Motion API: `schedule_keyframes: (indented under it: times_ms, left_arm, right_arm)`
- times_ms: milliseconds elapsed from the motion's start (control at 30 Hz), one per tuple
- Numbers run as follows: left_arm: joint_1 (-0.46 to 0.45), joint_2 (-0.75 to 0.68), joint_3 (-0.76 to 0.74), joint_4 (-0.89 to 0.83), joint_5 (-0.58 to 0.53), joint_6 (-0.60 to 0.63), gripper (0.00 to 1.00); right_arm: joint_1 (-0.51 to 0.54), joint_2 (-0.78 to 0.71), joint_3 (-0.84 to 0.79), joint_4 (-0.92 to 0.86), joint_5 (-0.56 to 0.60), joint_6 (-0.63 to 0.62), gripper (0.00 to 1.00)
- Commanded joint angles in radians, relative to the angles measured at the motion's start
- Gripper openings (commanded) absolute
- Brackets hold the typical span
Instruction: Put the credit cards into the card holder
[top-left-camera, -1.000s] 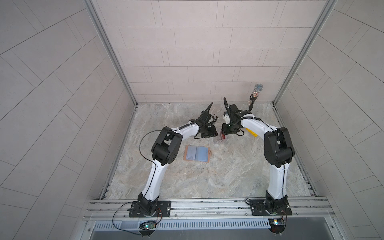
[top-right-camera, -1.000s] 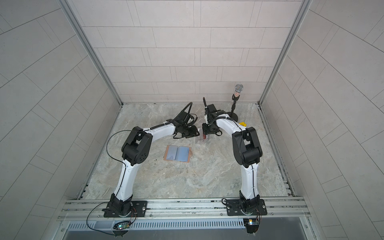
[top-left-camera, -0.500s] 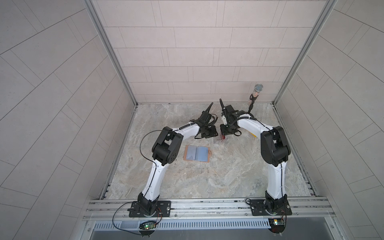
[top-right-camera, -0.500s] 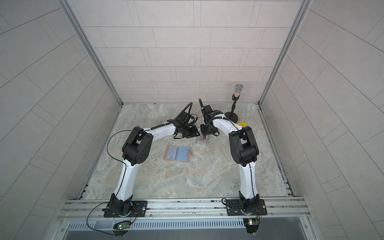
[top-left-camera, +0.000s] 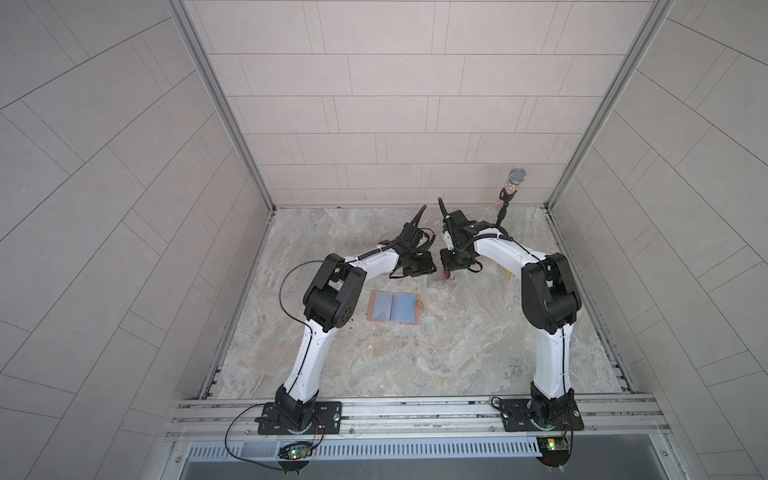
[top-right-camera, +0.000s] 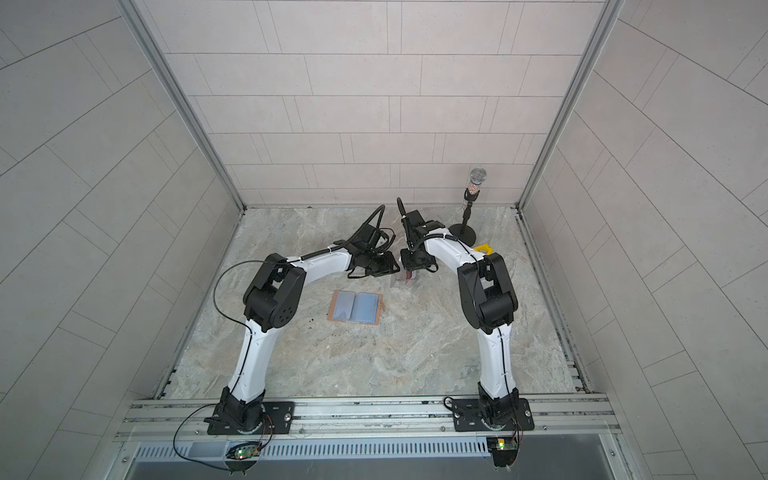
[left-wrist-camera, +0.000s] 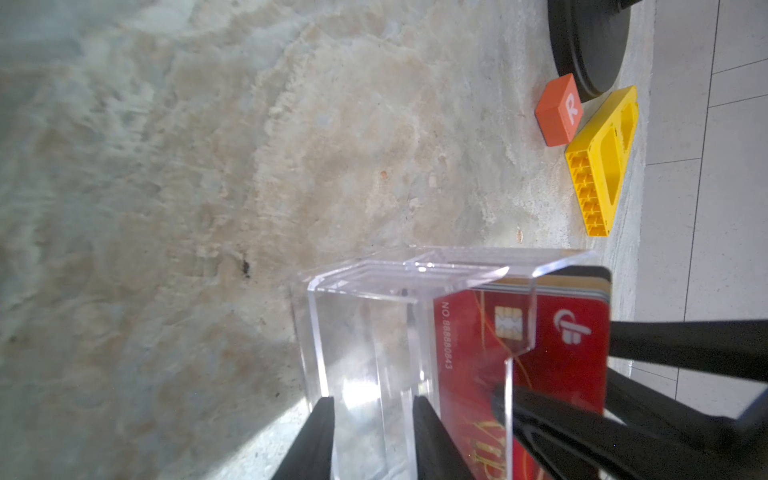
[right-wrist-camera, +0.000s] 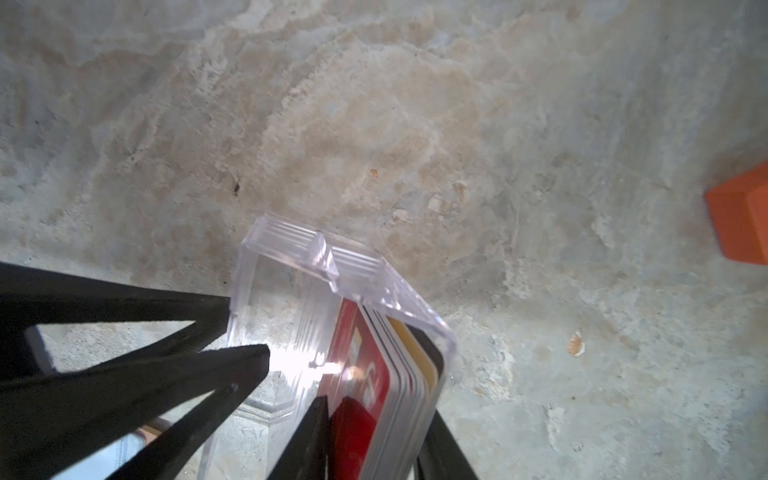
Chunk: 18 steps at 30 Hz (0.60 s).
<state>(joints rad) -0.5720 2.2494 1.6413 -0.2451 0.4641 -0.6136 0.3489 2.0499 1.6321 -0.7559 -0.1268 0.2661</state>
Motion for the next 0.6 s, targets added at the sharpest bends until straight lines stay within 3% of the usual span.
schedule_keyframes:
  times_ms: [0, 367, 567]
  left_arm:
    - [0.010, -0.003, -0.035, -0.057, -0.047, 0.007, 0.34]
    - [0.008, -0.014, -0.056, -0.024, -0.025, -0.019, 0.34]
    - [-0.002, -0.053, -0.136, 0.092, 0.005, -0.102, 0.31]
  right_arm:
    - [-0.009, -0.052, 0.005, -0.051, 0.064, 0.001, 0.36]
    - [-0.013, -0.072, 0.001, -0.041, 0.004, 0.015, 0.41]
    - [-0.015, -0.061, -0.002, -0.030, -0.020, 0.024, 0.37]
